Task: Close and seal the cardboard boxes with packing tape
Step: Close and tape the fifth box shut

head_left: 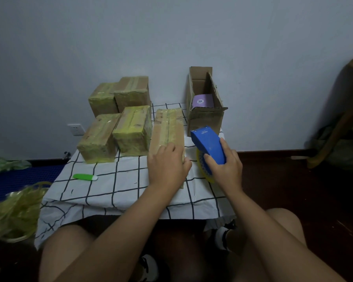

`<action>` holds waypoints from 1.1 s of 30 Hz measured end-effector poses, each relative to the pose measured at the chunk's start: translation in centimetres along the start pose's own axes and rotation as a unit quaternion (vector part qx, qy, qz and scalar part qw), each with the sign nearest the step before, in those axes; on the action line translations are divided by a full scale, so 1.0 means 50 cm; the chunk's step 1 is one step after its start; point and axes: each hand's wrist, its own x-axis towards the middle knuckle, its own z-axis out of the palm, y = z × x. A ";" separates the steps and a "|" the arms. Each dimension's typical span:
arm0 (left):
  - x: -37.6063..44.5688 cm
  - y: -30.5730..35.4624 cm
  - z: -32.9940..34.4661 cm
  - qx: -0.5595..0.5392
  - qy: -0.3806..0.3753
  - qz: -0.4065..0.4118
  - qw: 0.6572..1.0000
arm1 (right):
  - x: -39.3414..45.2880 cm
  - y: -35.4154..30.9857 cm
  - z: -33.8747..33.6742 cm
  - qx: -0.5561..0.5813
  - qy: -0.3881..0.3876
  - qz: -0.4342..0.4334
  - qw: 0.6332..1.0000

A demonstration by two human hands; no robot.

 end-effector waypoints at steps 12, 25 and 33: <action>-0.020 -0.017 0.008 -0.049 0.053 0.040 0.997 | -0.005 0.003 -0.005 0.006 -0.002 -0.006 1.000; 0.006 -0.065 -0.022 -0.187 -0.065 0.024 0.980 | -0.004 0.006 -0.002 0.003 -0.001 -0.010 1.000; -0.002 -0.071 0.010 -0.123 0.015 0.088 0.988 | -0.004 0.004 -0.002 0.007 0.003 -0.016 1.000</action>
